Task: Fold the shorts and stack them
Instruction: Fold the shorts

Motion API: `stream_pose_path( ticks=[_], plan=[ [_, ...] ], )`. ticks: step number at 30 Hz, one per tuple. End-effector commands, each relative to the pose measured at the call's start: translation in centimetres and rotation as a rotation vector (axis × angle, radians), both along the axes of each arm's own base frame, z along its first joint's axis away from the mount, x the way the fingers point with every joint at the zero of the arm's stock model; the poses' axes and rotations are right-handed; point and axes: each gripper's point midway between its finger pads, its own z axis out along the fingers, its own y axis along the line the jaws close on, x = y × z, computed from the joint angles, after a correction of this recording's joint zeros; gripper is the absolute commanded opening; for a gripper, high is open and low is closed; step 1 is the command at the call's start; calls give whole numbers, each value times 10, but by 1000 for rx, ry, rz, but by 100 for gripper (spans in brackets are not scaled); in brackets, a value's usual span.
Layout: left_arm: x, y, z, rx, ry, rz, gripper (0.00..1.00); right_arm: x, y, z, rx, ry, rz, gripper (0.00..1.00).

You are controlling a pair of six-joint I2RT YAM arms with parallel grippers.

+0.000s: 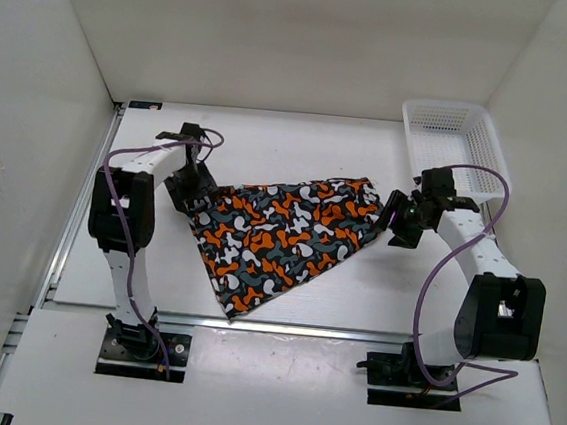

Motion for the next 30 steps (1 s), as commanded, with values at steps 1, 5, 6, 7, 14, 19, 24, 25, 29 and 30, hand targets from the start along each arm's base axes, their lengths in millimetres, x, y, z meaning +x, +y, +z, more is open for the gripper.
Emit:
stream_pose_path(
  ticks=[1,5,6,7,14,19,24,25,29,30],
  plan=[
    [-3,-1,14,2,1,-36,80,8,6,14,18,-28,19,67],
    [-6,-7,6,-28,31,-55,75,8,5,11,13,-22,27,67],
    [-6,-6,5,-26,32,-67,68,8,5,11,13,-22,27,67],
    [-8,-10,-1,-24,48,-77,64,8,5,11,13,-22,27,67],
    [-10,-8,3,-12,41,-94,10,-3,1,-9,8,27,-51,68],
    [-10,-3,15,10,13,-108,10,-13,17,-19,130,48,-50,68],
    [-6,8,17,73,2,-133,61,-30,27,-35,163,98,-37,68],
    [-6,10,17,88,1,-139,73,-31,27,-37,163,98,-37,68],
    [-9,15,8,111,28,-136,91,-46,36,-40,174,119,-10,68],
    [-7,14,8,111,19,-136,89,-51,39,-45,176,131,-6,68]
  ],
)
